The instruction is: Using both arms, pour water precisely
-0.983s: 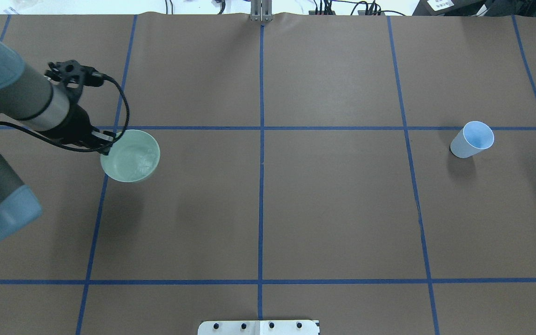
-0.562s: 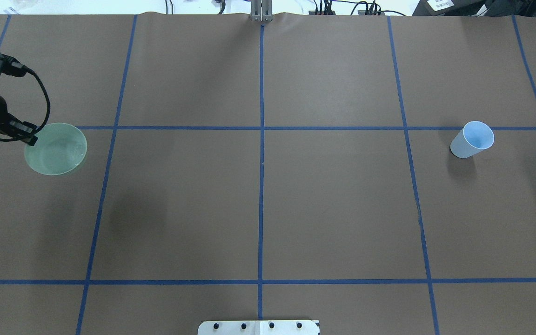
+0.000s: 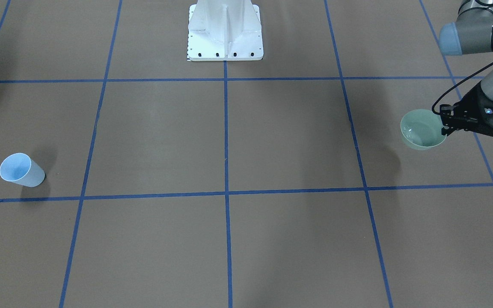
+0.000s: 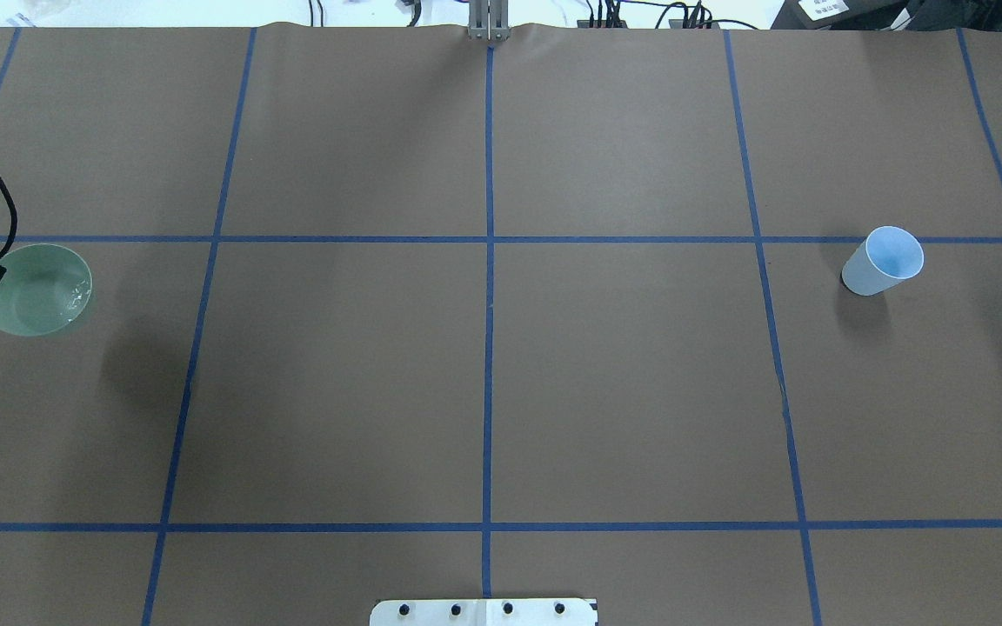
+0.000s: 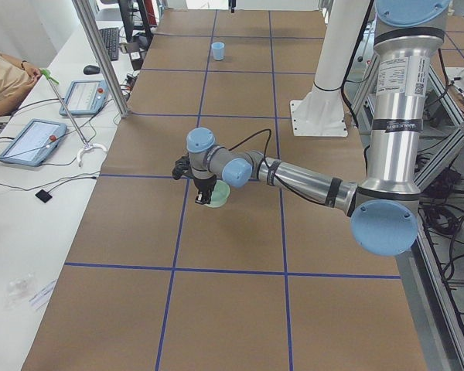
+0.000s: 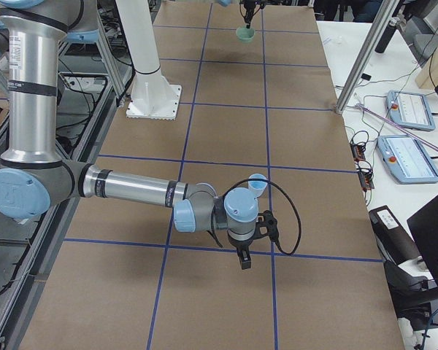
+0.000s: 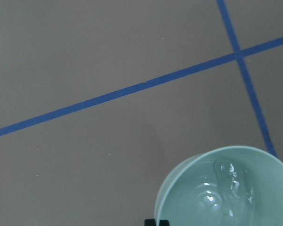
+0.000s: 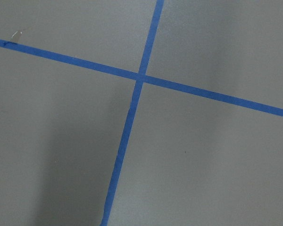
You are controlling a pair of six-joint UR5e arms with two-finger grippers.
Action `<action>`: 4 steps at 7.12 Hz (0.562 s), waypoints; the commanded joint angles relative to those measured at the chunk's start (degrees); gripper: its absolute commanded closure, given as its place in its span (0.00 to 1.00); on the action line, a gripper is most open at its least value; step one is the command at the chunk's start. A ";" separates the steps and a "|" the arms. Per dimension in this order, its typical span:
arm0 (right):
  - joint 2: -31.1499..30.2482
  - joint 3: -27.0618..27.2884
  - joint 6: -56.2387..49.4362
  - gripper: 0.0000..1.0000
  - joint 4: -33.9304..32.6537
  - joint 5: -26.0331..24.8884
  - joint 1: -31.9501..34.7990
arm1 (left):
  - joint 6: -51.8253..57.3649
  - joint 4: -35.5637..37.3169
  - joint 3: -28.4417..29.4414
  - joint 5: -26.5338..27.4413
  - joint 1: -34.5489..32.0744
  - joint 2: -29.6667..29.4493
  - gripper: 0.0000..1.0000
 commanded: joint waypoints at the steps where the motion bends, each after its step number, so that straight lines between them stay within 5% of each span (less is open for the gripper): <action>1: 0.05 0.17 -0.03 0.00 0.00 -0.02 0.00 | -0.30 -7.72 5.60 -0.94 0.00 0.40 1.00; 3: 0.05 0.26 -0.03 0.00 0.00 -0.02 0.00 | -0.22 -9.15 7.37 -0.94 0.00 0.40 1.00; 4: 0.14 0.26 0.06 0.00 0.00 -0.02 0.00 | 0.22 -9.15 7.99 -0.94 0.00 0.40 0.89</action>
